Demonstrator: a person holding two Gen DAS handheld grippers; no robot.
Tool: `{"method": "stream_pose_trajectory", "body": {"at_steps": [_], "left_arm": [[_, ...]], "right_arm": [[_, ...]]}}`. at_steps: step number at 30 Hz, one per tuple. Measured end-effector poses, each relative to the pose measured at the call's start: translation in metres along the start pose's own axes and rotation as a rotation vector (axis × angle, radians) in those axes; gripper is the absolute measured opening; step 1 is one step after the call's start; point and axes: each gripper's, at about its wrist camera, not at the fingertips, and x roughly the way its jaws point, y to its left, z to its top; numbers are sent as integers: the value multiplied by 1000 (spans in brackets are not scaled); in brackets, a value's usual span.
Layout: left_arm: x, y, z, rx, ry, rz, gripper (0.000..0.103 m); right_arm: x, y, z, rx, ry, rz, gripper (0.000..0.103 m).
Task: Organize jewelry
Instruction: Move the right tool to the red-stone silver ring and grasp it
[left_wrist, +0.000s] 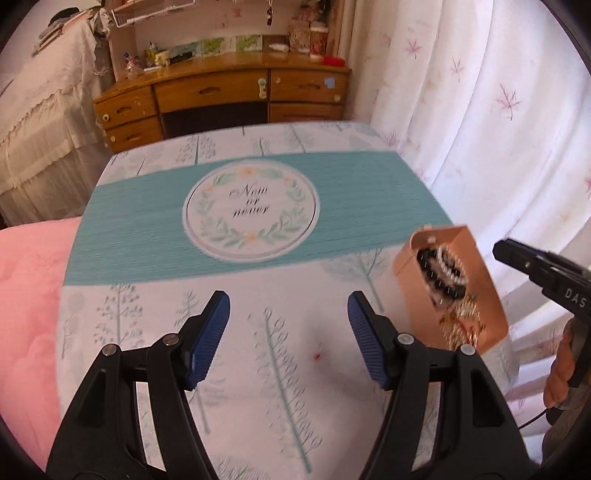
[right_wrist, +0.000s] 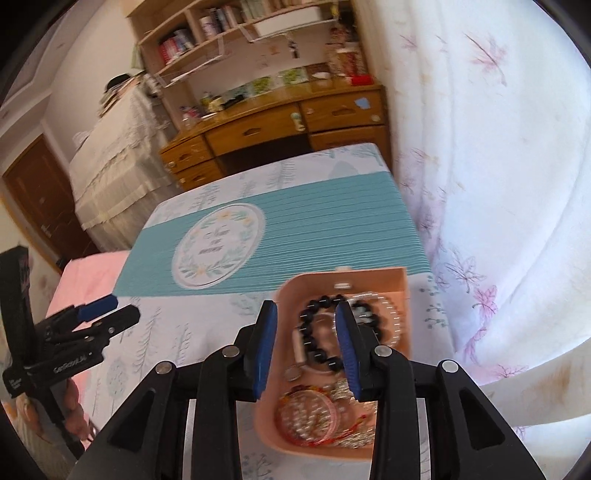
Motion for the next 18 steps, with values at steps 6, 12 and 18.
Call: {"method": "stream_pose_trajectory", "body": {"at_steps": [6,12,18], "left_arm": [[-13,19,-19,-33,21,55,64],[-15,39,-39,-75,25,73,64],[-3,56,-57,-108,58,84,64]], "right_arm": [[0,56,-16,-96,33,87,33],[30,117,-50,-207,143,156,33],[80,147,-87,-258,280,184,33]]}}
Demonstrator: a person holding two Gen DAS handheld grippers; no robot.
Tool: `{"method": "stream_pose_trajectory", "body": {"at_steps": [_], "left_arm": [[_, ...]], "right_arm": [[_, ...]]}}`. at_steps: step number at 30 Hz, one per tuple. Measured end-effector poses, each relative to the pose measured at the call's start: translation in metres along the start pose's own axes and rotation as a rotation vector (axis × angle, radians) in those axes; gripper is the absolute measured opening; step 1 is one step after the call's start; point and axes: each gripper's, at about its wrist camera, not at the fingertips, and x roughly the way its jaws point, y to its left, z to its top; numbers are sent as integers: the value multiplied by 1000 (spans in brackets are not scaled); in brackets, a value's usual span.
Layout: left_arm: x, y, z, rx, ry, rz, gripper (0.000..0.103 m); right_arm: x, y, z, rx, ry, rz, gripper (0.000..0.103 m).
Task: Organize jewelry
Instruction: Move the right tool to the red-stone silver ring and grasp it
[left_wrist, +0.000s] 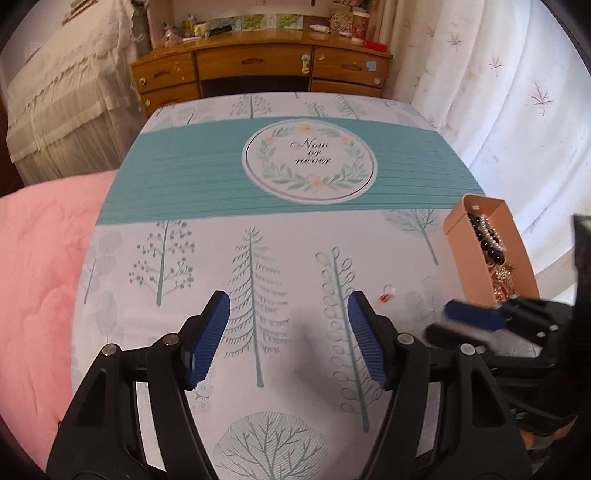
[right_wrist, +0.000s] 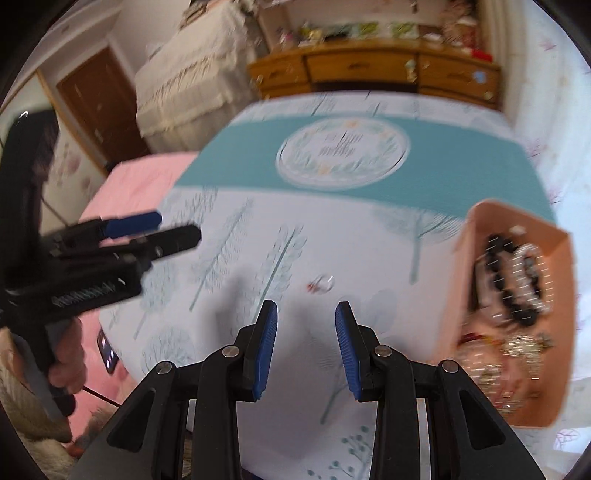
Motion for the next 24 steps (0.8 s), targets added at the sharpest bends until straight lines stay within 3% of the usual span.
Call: {"method": "stream_pose_trajectory", "body": {"at_steps": [4,10,24], "left_arm": [[7,10,-4,-15,9,-2,64],[19,32,-7,-67,32,-29,64],[41,55,-7,-121,49,-88,64]], "right_arm": [[30,-2,-3,40,66,31,33],[51,-10,5,81,88,21,33],[72,4,33,20,16,-109,33]]}}
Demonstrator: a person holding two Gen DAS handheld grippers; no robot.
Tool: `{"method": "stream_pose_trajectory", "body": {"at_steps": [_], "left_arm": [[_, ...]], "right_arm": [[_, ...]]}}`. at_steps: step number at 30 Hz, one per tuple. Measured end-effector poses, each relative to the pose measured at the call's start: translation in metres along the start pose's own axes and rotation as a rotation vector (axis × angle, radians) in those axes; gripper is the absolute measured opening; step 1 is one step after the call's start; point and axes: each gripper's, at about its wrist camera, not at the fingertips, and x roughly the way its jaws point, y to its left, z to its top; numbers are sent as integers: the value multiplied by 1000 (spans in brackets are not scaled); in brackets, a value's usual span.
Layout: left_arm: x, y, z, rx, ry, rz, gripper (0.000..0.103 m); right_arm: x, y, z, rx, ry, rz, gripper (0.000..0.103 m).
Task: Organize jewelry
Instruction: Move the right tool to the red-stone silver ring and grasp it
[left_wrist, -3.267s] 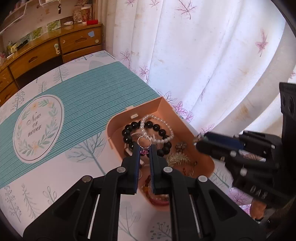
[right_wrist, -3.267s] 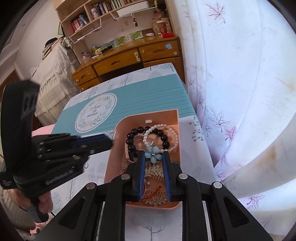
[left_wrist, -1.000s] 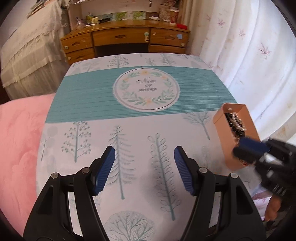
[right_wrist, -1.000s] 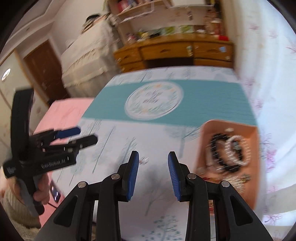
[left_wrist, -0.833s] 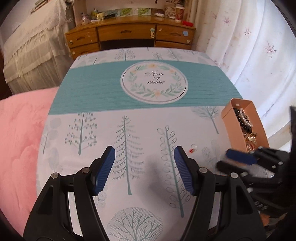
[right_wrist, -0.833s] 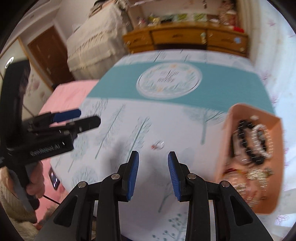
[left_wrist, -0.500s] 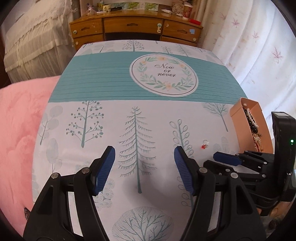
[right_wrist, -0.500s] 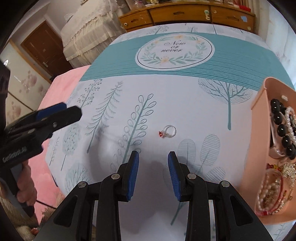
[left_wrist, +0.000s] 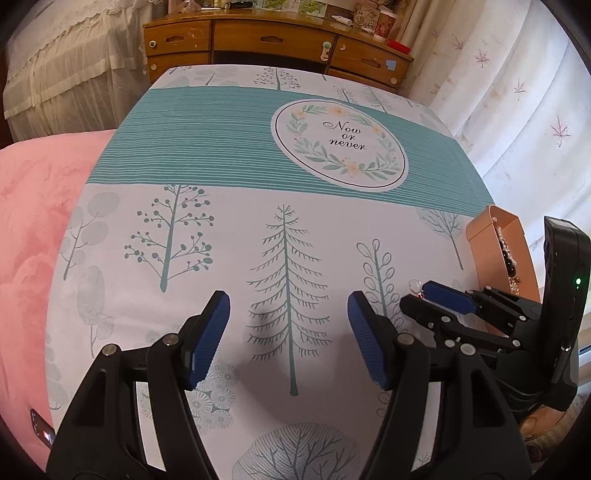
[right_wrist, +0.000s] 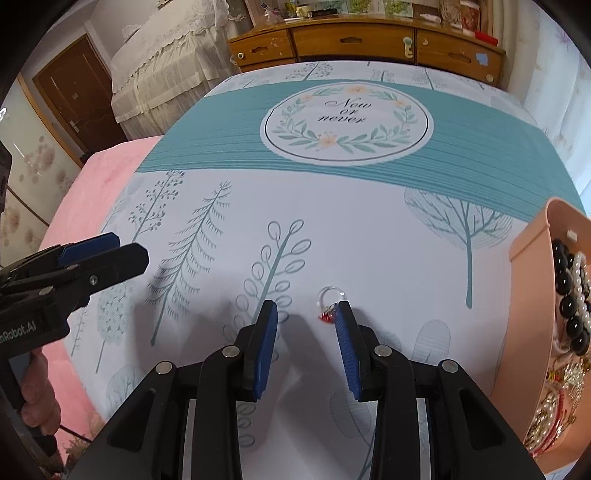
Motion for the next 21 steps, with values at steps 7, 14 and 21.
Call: {"method": "stream_pose_trajectory", "body": {"at_steps": [7,14,21], "left_arm": [[4,4,1,-19,5,-20,64],[2,1,-1,-16,5,-20,64],[-1,-9,-2,0,1,-6,64]], "right_arm": [[3,8,-3,-70,-11,-62,23],[-1,6,-9,-100,-13,-68,18],[-2,12,-17,-160,-43,-94,17]]}}
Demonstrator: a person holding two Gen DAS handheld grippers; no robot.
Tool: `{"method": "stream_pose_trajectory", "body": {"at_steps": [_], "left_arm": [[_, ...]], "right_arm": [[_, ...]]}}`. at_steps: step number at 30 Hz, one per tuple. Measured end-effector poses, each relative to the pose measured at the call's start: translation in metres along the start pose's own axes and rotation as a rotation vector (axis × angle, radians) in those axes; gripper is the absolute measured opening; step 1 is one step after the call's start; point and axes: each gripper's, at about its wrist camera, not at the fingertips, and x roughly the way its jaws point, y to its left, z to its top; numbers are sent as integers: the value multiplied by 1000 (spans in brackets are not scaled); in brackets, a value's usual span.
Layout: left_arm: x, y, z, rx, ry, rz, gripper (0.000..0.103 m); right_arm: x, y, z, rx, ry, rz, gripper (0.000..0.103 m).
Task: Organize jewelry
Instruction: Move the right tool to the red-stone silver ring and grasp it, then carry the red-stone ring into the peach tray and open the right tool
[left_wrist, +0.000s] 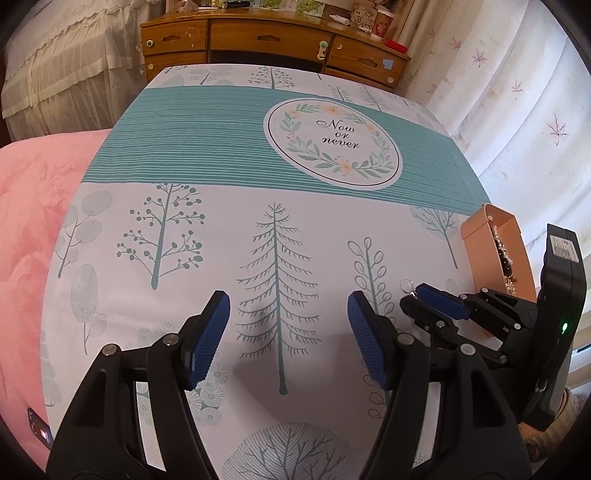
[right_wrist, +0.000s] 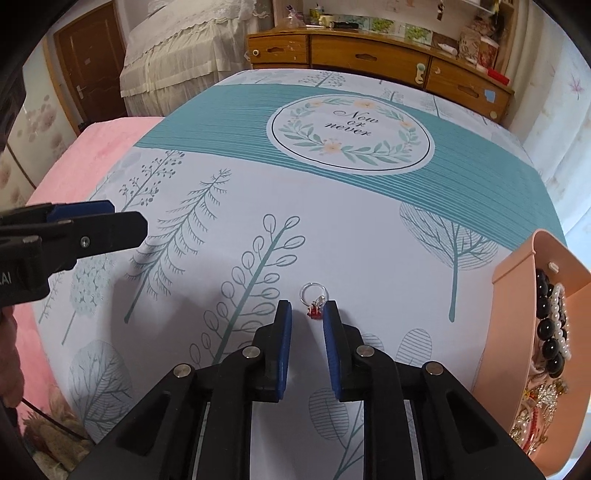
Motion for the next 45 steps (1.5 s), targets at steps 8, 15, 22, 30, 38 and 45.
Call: {"method": "stream_pose_trajectory", "body": {"at_steps": [8,15,22,30,38,45], "left_arm": [[-7,-10,-2,15,-7,21,64],[-20,-26,-4,47,-23,34,64],[-31,-70,-1,137,-33,14,64],[-36,-145,16,258,-52,-41,64],[-32,-213,33,342,-57,-122,64],[-10,-240,31,355,0,-203,64]], "right_arm": [[-2,-9,-3,23,-32,31,8],[-32,-20,-6,66,-88,72,7],[-109,-66,-14,173,-234,55,7],[-184,-150,-43,304,-334,-62,7],[-209,-196,-69,381,-360,-98,7],[-193,-215,-82,427,-319,-82,8]]}}
